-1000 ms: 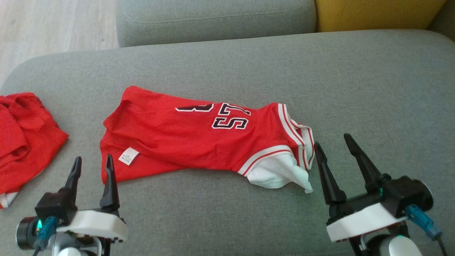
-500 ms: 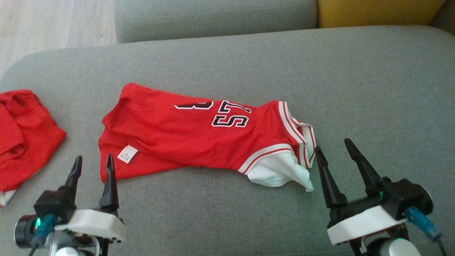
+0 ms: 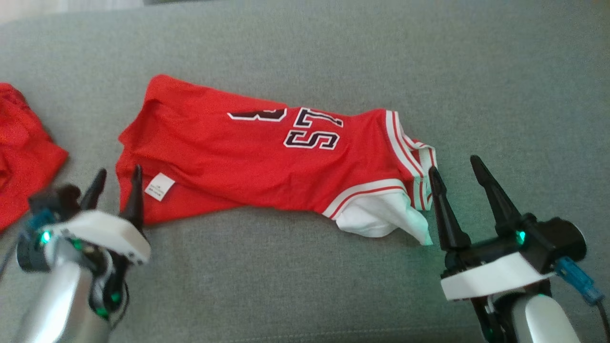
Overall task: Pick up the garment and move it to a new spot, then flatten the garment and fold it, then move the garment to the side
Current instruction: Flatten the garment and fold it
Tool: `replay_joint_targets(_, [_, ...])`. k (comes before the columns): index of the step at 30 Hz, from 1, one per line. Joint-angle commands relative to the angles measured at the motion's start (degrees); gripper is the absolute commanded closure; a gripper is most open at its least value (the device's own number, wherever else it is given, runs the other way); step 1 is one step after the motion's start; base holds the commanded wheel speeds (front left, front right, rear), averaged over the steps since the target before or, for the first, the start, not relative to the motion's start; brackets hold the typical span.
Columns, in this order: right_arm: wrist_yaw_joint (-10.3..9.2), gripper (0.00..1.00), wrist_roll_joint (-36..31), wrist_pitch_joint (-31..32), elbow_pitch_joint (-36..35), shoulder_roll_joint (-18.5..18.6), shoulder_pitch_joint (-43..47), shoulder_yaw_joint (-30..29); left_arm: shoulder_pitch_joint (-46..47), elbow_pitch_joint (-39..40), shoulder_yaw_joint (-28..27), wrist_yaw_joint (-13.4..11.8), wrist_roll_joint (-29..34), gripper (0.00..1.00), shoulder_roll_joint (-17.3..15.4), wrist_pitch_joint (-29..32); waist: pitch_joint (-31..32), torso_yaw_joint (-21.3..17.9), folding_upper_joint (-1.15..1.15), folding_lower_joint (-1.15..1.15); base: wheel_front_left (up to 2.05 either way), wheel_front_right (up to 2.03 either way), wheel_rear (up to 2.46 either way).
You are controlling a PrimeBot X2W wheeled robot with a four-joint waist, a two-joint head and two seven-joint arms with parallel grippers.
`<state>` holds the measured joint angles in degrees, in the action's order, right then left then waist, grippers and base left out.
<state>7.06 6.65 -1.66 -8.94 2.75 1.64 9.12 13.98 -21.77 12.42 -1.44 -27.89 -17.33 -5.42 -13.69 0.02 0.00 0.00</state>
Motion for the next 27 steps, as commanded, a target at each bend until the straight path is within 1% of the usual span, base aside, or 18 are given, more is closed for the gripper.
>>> replay_joint_targets(1, [0.43, 0.00, 0.4, -0.8, -1.7, 0.1, -2.1, 1.7, 3.4, 0.7, -2.6, 0.4, -0.7, 0.00, -1.7, 0.1, -1.4, -0.3, 0.00, 0.00, 0.00, 0.00, 0.00])
replay_joint_targets(5, [0.43, 0.00, 1.0, -1.8, -0.6, 0.1, -3.9, 2.6, 7.8, -6.6, -3.4, 3.4, -3.3, 0.00, -2.5, 2.0, -3.1, -1.2, 0.00, 0.00, 0.00, 0.00, 0.00])
replay_joint_targets(9, [0.43, 0.00, 1.9, -2.8, 0.8, 0.1, -4.8, 3.1, 10.5, -12.5, -3.4, 5.5, -5.1, 0.00, -3.1, 4.1, -3.7, -2.2, 0.00, 0.00, 0.00, 0.00, 0.00])
replay_joint_targets(10, [0.43, 0.00, 2.1, -3.0, 1.1, 0.1, -5.0, 3.2, 10.9, -13.5, -3.3, 6.0, -5.5, 0.22, -3.3, 4.4, -3.8, -2.4, 0.00, 0.00, 0.00, 0.00, 0.00])
replay_joint_targets(11, [0.43, 0.00, 2.2, -3.2, 1.4, 0.1, -5.1, 3.0, 11.4, -14.4, -3.1, 6.4, -5.7, 0.74, -3.5, 4.5, -3.8, -2.5, 0.00, 0.00, 0.00, 0.00, 0.00])
replay_joint_targets(12, [0.43, 0.00, 2.4, -3.3, 1.7, 0.1, -5.1, 2.9, 11.7, -15.1, -2.7, 6.7, -5.7, 1.00, -3.6, 4.6, -3.8, -2.7, 0.00, 0.00, 0.00, 0.00, 0.00])
replay_joint_targets(16, [0.43, 0.00, 2.9, -3.6, 2.6, 0.1, -5.1, 2.4, 12.3, -16.1, -1.8, 7.5, -5.3, 1.00, -4.4, 3.2, -3.6, -3.2, 0.00, 0.00, 0.00, 0.00, 0.00])
replay_joint_targets(20, [0.43, 0.00, 3.3, -3.3, 3.8, 0.1, -4.4, 1.9, 11.9, -14.8, -1.9, 7.3, -4.7, 1.00, -5.0, 0.2, -2.9, -3.3, 0.00, 0.00, 0.00, 0.00, 0.00])
replay_joint_targets(24, [0.43, 0.00, 2.5, -1.1, 6.4, 0.1, -1.4, 3.3, 10.4, -12.6, -1.7, 6.8, -4.5, 1.00, -4.8, -0.8, -2.2, -2.7, 0.00, 0.00, 0.00, 0.00, 0.00])
replay_joint_targets(27, [0.43, 0.00, 0.6, 0.9, 8.8, 0.1, 1.6, 4.8, 9.7, -11.3, -1.2, 6.6, -4.5, 1.00, -4.4, -0.8, -1.9, -1.8, 0.00, 0.00, 0.00, 0.00, 0.00])
